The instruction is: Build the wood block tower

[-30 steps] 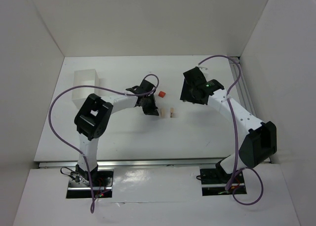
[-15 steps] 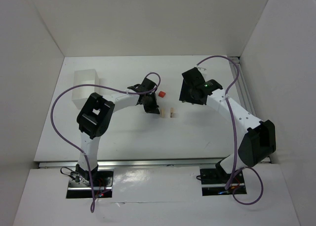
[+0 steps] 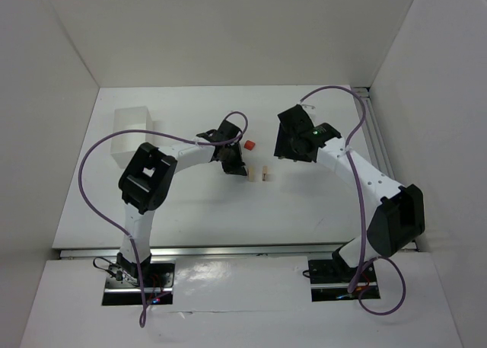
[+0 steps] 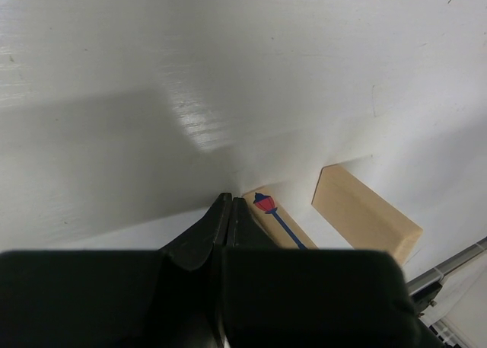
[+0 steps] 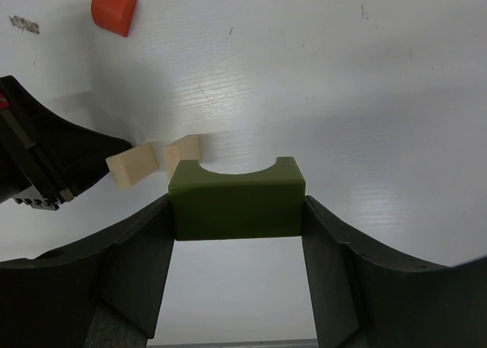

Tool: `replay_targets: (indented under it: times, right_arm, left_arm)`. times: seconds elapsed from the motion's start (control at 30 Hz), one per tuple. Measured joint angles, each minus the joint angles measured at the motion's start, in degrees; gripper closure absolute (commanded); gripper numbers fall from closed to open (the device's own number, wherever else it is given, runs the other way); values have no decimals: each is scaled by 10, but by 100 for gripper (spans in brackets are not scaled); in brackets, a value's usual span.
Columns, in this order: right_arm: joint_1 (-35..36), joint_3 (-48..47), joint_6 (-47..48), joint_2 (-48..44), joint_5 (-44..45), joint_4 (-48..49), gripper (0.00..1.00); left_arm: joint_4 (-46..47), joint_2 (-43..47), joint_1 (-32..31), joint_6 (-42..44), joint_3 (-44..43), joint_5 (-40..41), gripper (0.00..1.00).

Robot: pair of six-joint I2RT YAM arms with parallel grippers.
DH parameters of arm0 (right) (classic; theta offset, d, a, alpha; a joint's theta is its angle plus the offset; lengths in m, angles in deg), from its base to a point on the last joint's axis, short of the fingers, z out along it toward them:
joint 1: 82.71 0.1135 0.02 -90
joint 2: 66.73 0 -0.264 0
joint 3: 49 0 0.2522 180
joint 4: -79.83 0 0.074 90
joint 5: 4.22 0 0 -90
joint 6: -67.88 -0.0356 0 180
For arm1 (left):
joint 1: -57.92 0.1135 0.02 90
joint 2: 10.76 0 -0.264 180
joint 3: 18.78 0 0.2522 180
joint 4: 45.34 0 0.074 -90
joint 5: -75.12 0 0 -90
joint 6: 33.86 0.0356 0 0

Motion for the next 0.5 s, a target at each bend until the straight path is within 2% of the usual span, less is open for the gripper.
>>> replay_targets:
  times: [0.5]
  right_arm:
    - [16, 0, 0, 12, -2, 0, 49]
  left_arm:
    - [2, -8, 0, 2, -9, -8, 100]
